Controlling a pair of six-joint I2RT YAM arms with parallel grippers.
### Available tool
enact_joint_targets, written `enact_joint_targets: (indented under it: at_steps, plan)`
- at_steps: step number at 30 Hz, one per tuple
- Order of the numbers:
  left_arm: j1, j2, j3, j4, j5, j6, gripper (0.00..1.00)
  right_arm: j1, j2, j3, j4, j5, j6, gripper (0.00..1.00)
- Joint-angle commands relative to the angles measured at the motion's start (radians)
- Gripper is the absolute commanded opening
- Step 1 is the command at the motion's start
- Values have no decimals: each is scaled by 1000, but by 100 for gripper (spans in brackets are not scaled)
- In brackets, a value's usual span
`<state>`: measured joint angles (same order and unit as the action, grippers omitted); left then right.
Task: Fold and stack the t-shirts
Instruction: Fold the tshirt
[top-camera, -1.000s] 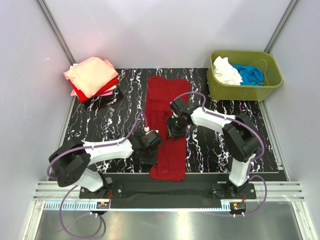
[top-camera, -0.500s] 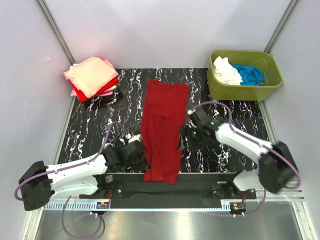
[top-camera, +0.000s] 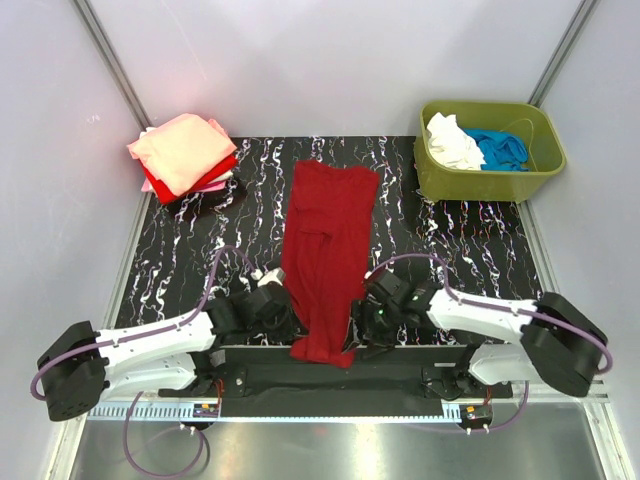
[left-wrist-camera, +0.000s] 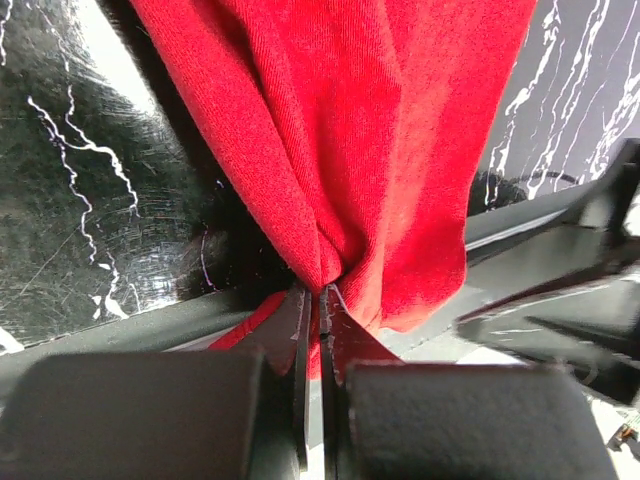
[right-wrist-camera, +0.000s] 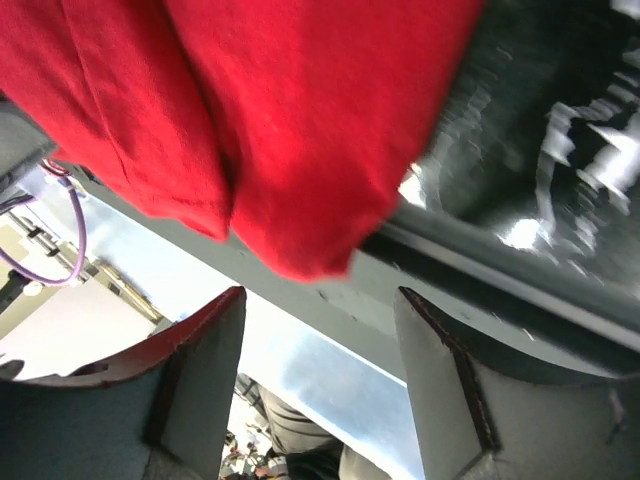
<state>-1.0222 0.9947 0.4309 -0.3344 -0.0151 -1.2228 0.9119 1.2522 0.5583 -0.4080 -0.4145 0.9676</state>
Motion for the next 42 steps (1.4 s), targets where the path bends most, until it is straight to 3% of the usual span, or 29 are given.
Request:
enact_joint_targets:
  at_steps: [1,4,6,8,12,19,22,25,32,42]
  plan:
    - [-6,-5,-14,90,9,-26,0,38,71,8,172,-11,85,67]
    - [-6,-10,-29,113,9,-41,0,74,183,29,231,-12,88,55]
    - [-6,-21,-31,115,9,-46,0,88,199,35,256,-9,89,40]
    - [-6,-36,-17,101,30,-46,0,88,176,35,244,-4,89,20]
    - [-35,-48,32,-23,18,-73,0,87,64,54,83,52,62,0]
    - [-128,-30,185,-170,-57,-109,0,87,-196,89,-179,103,68,0]
    - [-119,-15,277,-271,-91,-70,0,82,-208,164,-221,151,50,0]
    - [-58,38,356,-347,-88,9,0,33,-145,262,-290,183,-29,0]
    - [140,172,472,-337,9,229,0,-224,15,465,-330,148,-265,0]
    - [404,464,767,-407,96,499,0,-361,335,759,-362,109,-412,0]
